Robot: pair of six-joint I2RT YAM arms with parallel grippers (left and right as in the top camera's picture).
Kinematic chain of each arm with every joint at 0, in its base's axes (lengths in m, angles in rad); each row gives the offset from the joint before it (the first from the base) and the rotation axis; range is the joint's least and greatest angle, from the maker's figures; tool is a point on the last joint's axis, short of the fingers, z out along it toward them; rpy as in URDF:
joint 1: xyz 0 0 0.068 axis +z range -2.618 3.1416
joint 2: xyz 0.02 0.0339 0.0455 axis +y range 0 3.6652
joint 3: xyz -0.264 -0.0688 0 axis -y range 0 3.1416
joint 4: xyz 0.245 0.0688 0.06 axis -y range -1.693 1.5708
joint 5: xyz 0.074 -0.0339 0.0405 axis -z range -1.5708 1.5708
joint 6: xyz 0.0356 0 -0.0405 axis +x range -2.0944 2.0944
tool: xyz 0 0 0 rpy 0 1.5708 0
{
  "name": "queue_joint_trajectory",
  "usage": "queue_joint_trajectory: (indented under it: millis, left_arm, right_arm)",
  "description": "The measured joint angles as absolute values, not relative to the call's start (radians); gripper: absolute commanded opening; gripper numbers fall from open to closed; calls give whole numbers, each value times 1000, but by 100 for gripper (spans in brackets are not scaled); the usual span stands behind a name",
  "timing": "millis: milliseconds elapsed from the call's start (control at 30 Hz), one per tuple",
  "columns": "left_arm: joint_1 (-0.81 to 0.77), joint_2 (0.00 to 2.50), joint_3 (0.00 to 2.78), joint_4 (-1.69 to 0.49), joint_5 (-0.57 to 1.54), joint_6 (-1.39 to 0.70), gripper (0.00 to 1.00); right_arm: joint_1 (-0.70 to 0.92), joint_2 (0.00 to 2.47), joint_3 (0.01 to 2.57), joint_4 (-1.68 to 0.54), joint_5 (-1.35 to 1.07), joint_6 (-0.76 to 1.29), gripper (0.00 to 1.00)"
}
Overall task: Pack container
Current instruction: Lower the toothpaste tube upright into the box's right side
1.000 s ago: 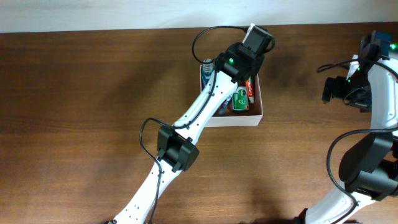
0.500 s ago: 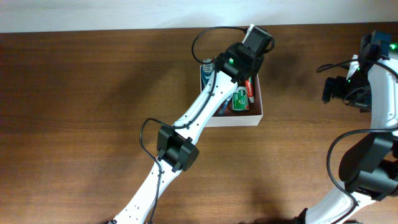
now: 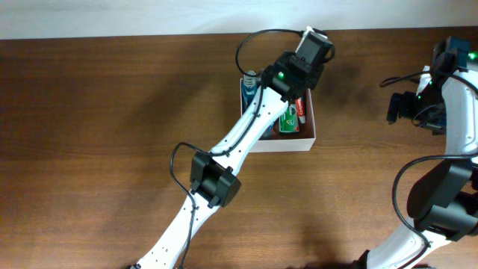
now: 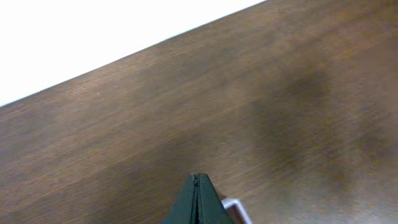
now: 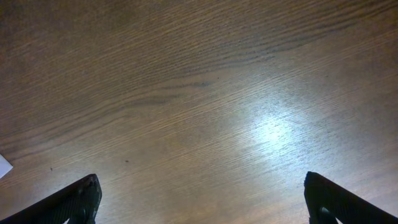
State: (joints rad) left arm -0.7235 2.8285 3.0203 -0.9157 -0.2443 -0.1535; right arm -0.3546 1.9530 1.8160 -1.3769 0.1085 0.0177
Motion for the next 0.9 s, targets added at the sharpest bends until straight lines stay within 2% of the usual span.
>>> queue_joint_trajectory:
  millis: [900]
  left_arm:
    - [-739, 2847, 3020, -983, -378, -225, 1]
  right_arm:
    - [-355, 1953, 1816, -1377, 109, 18, 99]
